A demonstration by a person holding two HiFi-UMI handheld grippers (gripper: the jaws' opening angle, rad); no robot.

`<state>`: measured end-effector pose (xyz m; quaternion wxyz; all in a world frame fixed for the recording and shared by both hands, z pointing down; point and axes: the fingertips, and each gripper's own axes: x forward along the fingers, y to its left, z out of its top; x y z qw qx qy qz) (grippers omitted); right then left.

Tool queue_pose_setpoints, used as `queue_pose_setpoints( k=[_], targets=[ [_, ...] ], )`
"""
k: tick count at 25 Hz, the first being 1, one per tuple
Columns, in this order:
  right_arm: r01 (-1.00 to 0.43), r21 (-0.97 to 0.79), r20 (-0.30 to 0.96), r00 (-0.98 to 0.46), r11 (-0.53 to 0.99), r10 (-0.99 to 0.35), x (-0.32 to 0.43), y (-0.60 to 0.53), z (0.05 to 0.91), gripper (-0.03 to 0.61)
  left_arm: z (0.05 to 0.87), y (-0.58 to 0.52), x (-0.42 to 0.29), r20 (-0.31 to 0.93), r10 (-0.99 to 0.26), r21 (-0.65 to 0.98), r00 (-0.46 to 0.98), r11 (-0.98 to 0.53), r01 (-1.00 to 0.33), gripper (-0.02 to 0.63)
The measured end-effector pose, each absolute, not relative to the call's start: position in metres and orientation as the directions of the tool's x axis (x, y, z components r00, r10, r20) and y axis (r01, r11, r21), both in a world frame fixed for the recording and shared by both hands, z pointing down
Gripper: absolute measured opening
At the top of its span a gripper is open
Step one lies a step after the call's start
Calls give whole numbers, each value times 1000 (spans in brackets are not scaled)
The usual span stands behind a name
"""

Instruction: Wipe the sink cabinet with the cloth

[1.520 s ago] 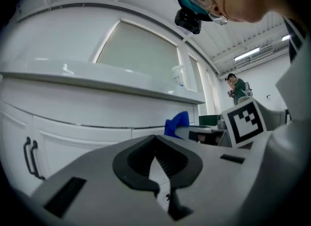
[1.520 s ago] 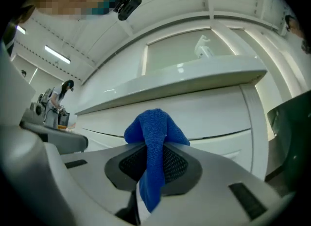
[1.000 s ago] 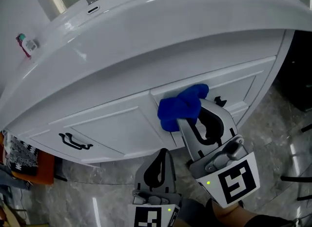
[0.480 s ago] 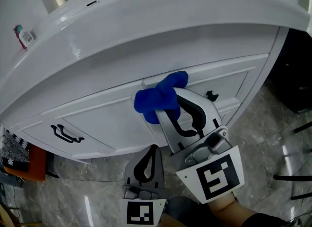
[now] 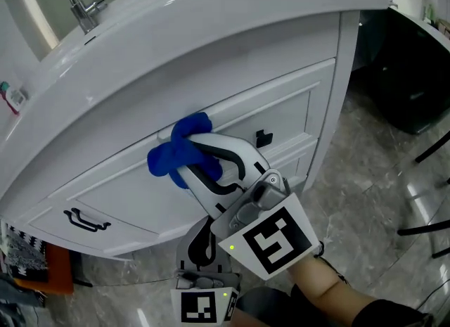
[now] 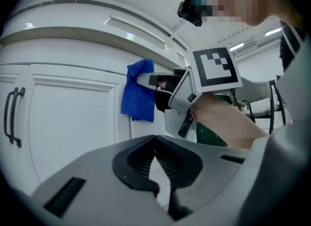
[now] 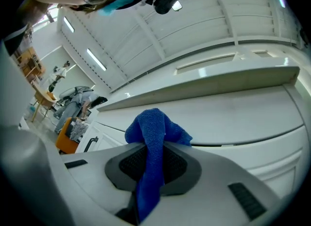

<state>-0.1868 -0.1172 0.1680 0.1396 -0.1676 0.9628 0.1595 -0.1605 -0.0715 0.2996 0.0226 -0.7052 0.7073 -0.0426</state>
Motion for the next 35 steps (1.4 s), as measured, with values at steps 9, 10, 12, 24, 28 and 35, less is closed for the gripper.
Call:
queue_pose_setpoints(
  k=[9, 10, 12, 24, 28, 35],
  targets=[
    [-383, 264, -346, -894, 885, -284, -185, -117, 162, 60, 290, -66, -155, 9, -1000, -98, -8, 7, -995, 5],
    [-385, 266, -346, -894, 883, -286, -185, -117, 161, 60, 290, -65, -155, 8, -1000, -96, -7, 6, -995, 5],
    [-389, 277, -342, -895, 879, -288, -186, -117, 162, 60, 289, -63, -155, 3, -1000, -88, -6, 6, -996, 3],
    [-392, 279, -326, -897, 877, -298, -182, -119, 163, 60, 295, -68, -152, 0, -999, -77, 33, -33, -996, 5],
    [-406, 277, -323, -893, 871, -314, -175, -125, 163, 60, 298, -70, -154, 0, -999, -72, 36, -36, -997, 4],
    [-429, 286, -399, -866, 857, -301, -147, -145, 179, 60, 304, -74, -155, 8, -999, -69, 44, -44, -997, 5]
  ],
)
